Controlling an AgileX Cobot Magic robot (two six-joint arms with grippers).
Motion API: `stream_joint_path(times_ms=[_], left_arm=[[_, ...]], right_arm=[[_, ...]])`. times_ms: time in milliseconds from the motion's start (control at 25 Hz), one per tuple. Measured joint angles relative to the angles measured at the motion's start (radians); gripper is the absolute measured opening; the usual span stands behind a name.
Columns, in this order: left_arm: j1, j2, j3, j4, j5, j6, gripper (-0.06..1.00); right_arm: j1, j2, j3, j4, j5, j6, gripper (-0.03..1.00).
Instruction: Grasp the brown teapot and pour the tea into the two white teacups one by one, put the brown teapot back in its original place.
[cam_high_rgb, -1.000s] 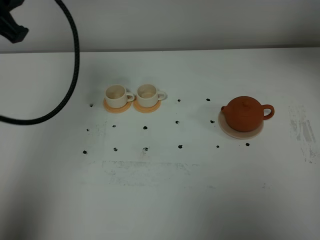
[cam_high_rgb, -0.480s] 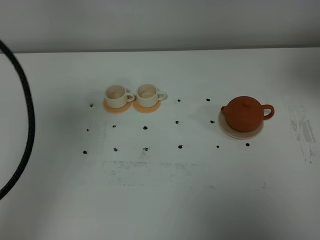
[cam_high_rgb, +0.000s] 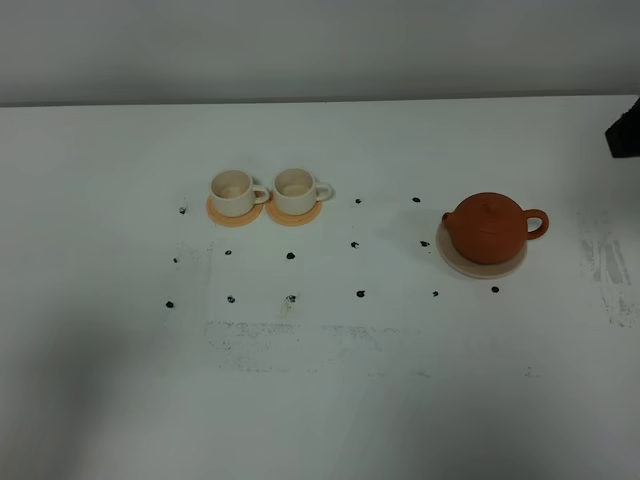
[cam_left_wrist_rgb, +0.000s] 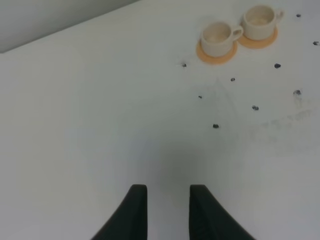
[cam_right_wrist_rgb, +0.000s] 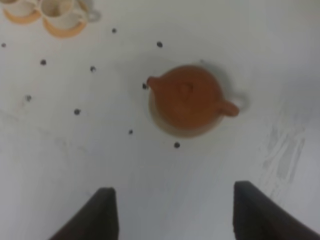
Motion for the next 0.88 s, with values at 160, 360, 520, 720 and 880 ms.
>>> stream_joint_path(times_ms=[160, 360, 520, 720, 880], left_arm=[[0.0, -0.138, 0.096, -0.003, 0.012, -0.036, 0.22], [0.0, -0.299, 0.27, -0.043, 0.06, -0.06, 0.22], [0.0, -0.419, 0.372, -0.064, 0.057, -0.065, 0.22], [0.0, -0.515, 0.385, -0.078, 0.035, -0.074, 0.22], [0.0, -0.521, 0.386, -0.078, 0.034, -0.077, 0.22]], right_arm=[[0.0, 0.0, 0.058, 0.0, -0.053, -0.005, 0.49], [0.0, 0.0, 0.107, 0.001, -0.072, -0.008, 0.49], [0.0, 0.0, 0.115, -0.003, -0.08, -0.012, 0.49], [0.0, 0.0, 0.122, -0.048, -0.107, -0.013, 0.49], [0.0, 0.0, 0.182, -0.05, -0.187, -0.013, 0.49]])
